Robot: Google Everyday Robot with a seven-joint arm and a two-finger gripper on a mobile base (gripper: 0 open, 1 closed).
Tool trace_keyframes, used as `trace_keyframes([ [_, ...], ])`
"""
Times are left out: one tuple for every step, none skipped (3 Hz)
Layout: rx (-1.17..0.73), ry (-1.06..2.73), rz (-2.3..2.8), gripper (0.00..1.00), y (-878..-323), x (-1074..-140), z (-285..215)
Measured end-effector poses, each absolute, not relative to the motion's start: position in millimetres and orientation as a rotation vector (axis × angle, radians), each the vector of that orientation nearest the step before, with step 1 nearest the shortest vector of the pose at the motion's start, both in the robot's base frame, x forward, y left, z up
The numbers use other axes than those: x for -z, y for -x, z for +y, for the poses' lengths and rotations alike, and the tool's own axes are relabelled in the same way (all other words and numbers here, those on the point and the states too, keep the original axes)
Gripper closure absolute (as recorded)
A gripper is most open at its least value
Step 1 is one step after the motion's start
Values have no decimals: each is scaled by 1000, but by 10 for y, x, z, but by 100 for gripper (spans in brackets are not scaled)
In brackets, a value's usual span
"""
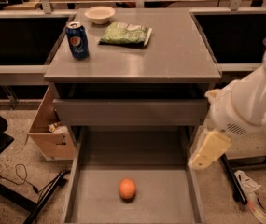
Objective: Pick orange from middle drawer and place on counter
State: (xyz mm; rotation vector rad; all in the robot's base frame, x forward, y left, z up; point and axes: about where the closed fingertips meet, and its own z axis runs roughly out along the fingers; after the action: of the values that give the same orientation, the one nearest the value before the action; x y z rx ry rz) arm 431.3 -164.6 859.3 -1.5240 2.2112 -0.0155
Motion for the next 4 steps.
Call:
trace_keyframes([
  [-30,1442,2270,0,-4276,-7886,-1479],
  [-32,1378,2292,0,-4317,-7288,-1413],
  [-2,1330,2241,0,-4460,-7360,-1388],
  [-2,1330,2240,0,-4461,-7359,-1387],
])
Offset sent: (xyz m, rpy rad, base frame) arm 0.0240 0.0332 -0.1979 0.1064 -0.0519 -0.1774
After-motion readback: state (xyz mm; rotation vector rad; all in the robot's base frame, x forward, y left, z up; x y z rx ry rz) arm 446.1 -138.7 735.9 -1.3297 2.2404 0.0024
